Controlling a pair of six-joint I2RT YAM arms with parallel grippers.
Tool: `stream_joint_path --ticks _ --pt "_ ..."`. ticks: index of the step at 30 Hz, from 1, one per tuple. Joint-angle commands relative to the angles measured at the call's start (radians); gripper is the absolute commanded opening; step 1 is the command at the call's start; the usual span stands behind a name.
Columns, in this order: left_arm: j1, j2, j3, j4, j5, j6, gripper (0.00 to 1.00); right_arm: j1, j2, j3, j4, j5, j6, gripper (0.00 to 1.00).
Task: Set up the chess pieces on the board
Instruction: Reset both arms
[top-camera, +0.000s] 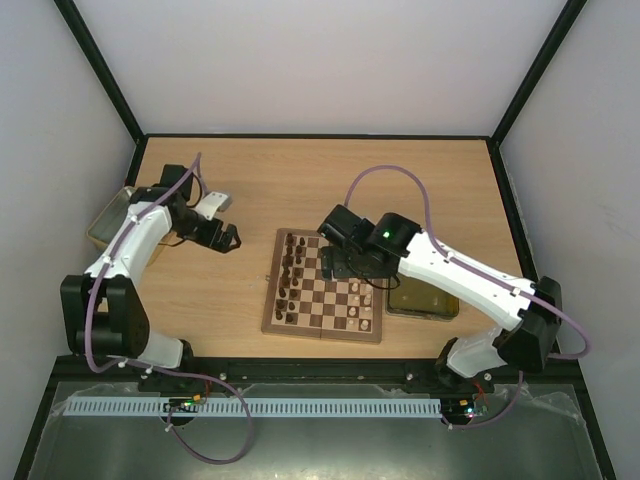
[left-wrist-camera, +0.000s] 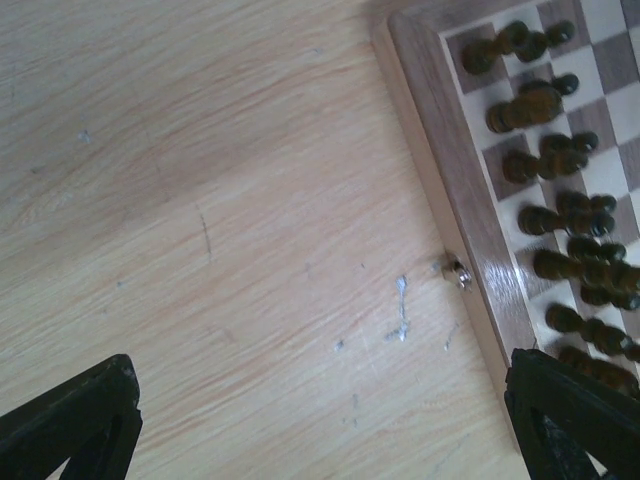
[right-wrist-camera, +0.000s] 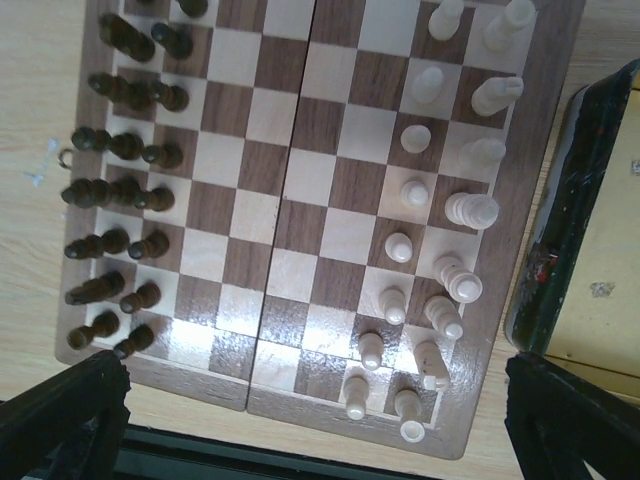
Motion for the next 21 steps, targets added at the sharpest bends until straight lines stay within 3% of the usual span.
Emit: stream_joint_path --ticks 1,14,21 --pt "-0.017 -0.05 0.032 -0.128 0.024 0.1 0.99 0.007 -0.052 -0.02 0.033 0.055 0.086 0.98" --pt "-0.146 -0.156 0.057 -0.212 0.023 0.133 0.99 0.005 -0.268 -0.227 0.172 0.124 0.132 0.98" --pt "-0.214 -0.157 0.068 -0.215 -0.006 0.067 0.99 -0.005 -0.313 -0.242 0.065 0.149 0.077 0.98"
